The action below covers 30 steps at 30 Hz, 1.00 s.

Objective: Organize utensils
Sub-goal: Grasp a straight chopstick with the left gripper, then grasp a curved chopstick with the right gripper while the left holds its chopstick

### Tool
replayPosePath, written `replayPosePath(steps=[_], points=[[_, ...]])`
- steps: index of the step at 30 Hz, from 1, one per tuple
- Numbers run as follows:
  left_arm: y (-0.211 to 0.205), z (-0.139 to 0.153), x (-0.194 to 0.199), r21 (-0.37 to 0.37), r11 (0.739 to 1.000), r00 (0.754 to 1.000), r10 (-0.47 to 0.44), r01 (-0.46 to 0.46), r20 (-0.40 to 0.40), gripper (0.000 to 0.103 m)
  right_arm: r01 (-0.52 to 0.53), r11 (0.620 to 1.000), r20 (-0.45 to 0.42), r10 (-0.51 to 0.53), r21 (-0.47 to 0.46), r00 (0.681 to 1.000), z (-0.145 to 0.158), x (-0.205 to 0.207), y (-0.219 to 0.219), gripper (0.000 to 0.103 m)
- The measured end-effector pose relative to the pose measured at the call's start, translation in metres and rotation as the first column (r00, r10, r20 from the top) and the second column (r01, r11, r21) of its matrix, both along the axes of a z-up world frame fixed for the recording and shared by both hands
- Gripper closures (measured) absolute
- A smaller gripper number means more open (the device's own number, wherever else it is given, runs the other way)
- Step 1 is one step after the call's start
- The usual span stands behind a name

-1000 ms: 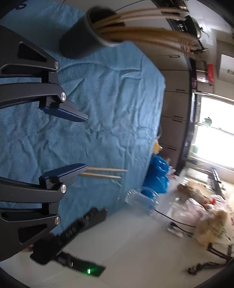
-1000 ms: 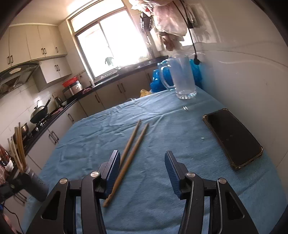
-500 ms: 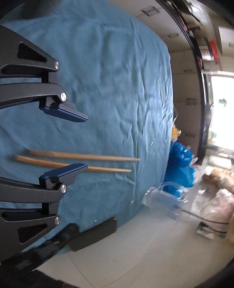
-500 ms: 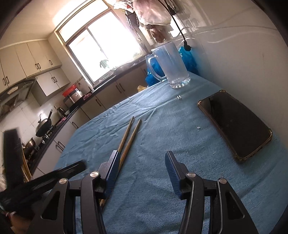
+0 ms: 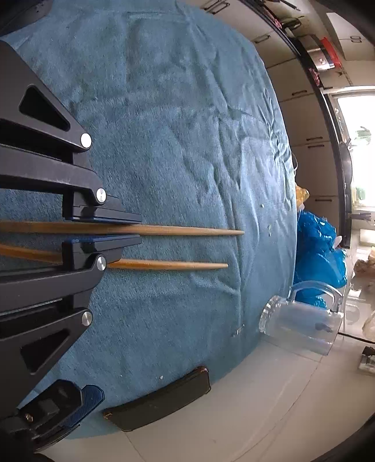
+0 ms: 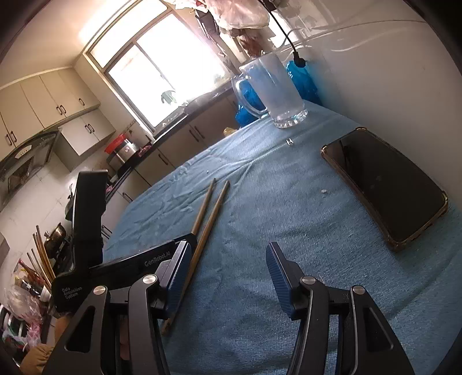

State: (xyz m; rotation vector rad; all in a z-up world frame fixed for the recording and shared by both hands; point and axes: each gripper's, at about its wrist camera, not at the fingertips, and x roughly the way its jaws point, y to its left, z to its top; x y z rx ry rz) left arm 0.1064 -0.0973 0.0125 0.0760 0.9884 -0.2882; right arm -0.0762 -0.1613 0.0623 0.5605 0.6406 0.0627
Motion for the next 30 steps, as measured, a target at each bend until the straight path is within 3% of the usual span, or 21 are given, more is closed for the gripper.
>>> replayPosePath(steps=[5, 12, 16, 20, 25, 28, 29, 30], points=[[0.028, 0.004, -0.018, -0.027, 0.998, 0.998, 0.052, -0.054, -0.047, 0.097, -0.005, 1.000, -0.036, 0.005, -0.003, 0.999, -0.006, 0.004, 0.000, 0.045], [0.091, 0.008, -0.080, -0.077, 0.990, 0.987, 0.104, -0.114, -0.125, 0.096, -0.019, 1.000, -0.055, 0.019, -0.008, 0.998, -0.007, 0.008, 0.003, 0.044], [0.114, 0.008, -0.106, -0.129, 0.983, 0.984, 0.117, -0.134, -0.132, 0.096, -0.087, 0.996, -0.116, 0.082, -0.033, 0.990, -0.003, 0.023, 0.018, 0.044], [0.120, 0.008, -0.121, -0.146, 0.981, 0.989, 0.114, -0.128, -0.098, 0.096, -0.186, 0.971, -0.177, 0.159, -0.151, 0.971, 0.009, 0.051, 0.052, 0.044], [0.120, 0.009, -0.126, -0.152, 0.981, 0.992, 0.108, -0.118, -0.070, 0.096, -0.294, 0.898, -0.384, 0.158, -0.328, 0.910, -0.006, 0.095, 0.096, 0.045], [0.122, 0.009, -0.127, -0.161, 0.981, 0.993, 0.101, -0.109, -0.053, 0.096, -0.288, 0.852, -0.405, 0.099, -0.437, 0.909, -0.005, 0.102, 0.109, 0.065], [0.123, 0.009, -0.128, -0.164, 0.981, 0.994, 0.099, -0.106, -0.053, 0.096, -0.283, 0.854, -0.410, 0.090, -0.438, 0.908, -0.004, 0.102, 0.108, 0.081], [0.123, 0.009, -0.128, -0.169, 0.980, 0.994, 0.097, -0.106, -0.056, 0.096, -0.277, 0.857, -0.417, 0.082, -0.434, 0.905, -0.004, 0.101, 0.107, 0.091]])
